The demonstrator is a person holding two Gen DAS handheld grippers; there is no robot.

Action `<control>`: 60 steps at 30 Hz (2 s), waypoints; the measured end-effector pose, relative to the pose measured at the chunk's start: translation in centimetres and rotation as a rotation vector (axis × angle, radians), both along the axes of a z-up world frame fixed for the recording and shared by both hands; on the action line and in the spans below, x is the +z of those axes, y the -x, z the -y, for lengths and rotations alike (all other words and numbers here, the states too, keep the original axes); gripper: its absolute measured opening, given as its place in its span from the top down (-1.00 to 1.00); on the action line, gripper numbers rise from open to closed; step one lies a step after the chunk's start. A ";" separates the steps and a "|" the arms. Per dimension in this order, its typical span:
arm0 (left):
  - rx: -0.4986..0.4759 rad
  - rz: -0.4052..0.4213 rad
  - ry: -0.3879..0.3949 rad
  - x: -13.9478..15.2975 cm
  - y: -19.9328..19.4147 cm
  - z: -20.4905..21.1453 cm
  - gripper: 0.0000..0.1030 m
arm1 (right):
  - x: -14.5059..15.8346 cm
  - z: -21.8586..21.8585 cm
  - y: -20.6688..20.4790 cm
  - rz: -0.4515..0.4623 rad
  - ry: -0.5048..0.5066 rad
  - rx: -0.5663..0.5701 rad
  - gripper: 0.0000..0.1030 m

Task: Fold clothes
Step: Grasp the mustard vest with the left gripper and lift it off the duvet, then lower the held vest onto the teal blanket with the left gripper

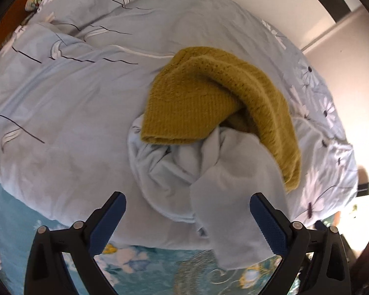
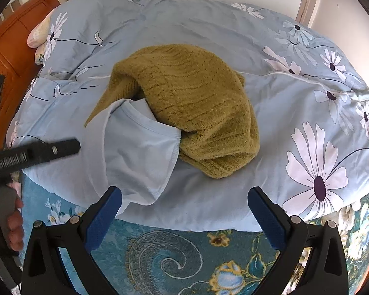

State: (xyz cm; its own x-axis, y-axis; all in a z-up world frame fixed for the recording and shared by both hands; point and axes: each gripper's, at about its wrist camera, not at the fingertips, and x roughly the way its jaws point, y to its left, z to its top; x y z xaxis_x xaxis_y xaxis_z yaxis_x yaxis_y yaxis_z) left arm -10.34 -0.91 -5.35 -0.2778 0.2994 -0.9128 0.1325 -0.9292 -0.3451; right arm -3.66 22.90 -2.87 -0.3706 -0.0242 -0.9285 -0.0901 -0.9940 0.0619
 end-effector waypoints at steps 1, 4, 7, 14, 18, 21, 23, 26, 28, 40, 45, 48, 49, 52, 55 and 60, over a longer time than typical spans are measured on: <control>0.002 0.000 -0.012 0.1 0.3 -0.1 -0.98 | -0.1 -0.1 0.0 0.002 0.001 0.000 -0.99; -0.015 -0.016 -0.058 0.4 1.7 -0.5 -0.96 | -0.4 -0.3 0.1 0.004 0.005 -0.002 -0.99; -0.024 -0.017 -0.109 0.5 3.8 -1.3 -0.94 | -0.5 -0.8 -0.3 0.001 0.013 -0.014 -0.99; -0.025 0.021 -0.210 -1.1 10.2 -4.4 -0.85 | -0.1 -3.3 -3.7 0.008 0.006 -0.088 -0.99; -0.004 0.087 -0.217 -2.9 12.6 -5.8 -0.43 | 0.4 -4.7 -6.4 0.014 -0.028 -0.106 -0.99; 0.012 0.117 -0.223 -3.6 13.8 -6.6 0.14 | 0.5 -5.9 -8.5 0.038 -0.043 -0.130 -0.99; -0.009 0.109 -0.227 -3.2 14.2 -7.2 0.71 | 0.4 -6.9 -9.9 0.057 -0.039 -0.164 -0.99; -0.075 0.034 -0.146 -0.4 14.0 -8.7 0.73 | 0.2 -8.2 -11.6 0.085 -0.024 -0.223 -0.99; -0.128 -0.033 -0.120 2.5 13.6 -9.8 0.75 | 0.2 -8.9 -12.4 0.098 -0.011 -0.256 -0.99; -0.350 -0.369 -0.254 24.9 5.9 -15.1 0.77 | 6.6 -10.9 -17.1 -0.017 0.038 -0.354 -0.99; -0.446 -0.481 -0.366 34.4 -0.8 -16.6 0.77 | 10.5 -12.1 -20.3 -0.091 0.036 -0.390 -0.99; -0.476 -0.531 -0.467 38.3 -5.5 -15.6 0.76 | 12.9 -12.8 -22.2 -0.136 0.036 -0.411 -0.99; -0.478 -0.534 -0.501 38.9 -7.1 -14.7 0.76 | 13.6 -13.3 -23.2 -0.146 0.030 -0.424 -0.99; -0.470 -0.512 -0.526 38.0 -11.3 -11.4 0.76 | 15.1 -15.4 -27.1 -0.162 -0.009 -0.486 -0.99; -0.433 -0.407 -0.476 33.7 -14.9 -7.6 0.75 | 16.4 -17.4 -31.2 -0.174 -0.049 -0.549 -0.99; -0.323 -0.060 -0.227 19.0 -18.0 -3.4 0.75 | 14.3 -19.0 -37.1 -0.070 -0.065 -0.637 -0.99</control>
